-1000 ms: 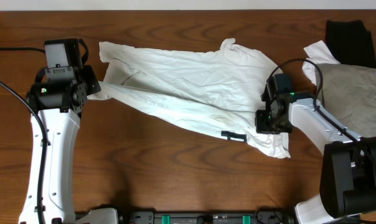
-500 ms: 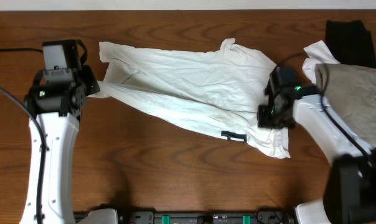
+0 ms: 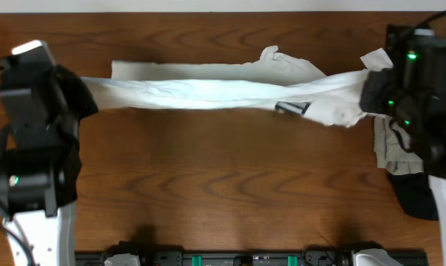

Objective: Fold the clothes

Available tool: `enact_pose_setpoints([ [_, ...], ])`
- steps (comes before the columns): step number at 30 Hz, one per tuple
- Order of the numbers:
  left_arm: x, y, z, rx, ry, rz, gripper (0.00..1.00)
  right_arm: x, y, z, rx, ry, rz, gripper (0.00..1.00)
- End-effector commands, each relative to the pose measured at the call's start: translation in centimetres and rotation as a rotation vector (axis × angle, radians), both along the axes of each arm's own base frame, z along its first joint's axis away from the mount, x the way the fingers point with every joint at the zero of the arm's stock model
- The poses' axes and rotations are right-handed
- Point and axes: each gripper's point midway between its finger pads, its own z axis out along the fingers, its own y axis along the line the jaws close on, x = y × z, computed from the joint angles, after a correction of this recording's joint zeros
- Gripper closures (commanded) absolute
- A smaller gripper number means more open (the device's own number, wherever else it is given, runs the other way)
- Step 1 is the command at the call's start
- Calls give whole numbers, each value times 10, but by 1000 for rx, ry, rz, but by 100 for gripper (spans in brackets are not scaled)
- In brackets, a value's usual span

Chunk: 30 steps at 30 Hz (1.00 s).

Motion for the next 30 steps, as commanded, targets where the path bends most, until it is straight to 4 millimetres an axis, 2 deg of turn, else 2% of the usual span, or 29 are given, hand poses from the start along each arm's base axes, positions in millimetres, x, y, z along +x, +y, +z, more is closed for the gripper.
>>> enact_pose_setpoints([
  [1,-21,0,40,17,-99,5,94,-16,-16,41,-37,-92,-53,99],
  [11,-89,-6,124,37,-337,7,94,-83,-30,124,-18,-312,-84,99],
  [15,-111,-8,148,43,-407,7,94,-111,-43,154,-25,-423,-132,99],
  [19,-124,-9,166,48,-463,7,94,-129,-54,176,-54,-499,-175,99],
  [21,-124,-9,168,48,-470,8,94,-128,-57,180,-71,-510,-190,99],
  [24,-115,-8,163,47,-446,8,94,-117,-56,177,-97,-484,-179,99],
  [27,-93,-6,153,42,-390,7,94,-90,-52,164,-119,-419,-169,99],
  [30,-63,-3,134,34,-305,7,94,-52,-47,143,-146,-325,-154,99],
])
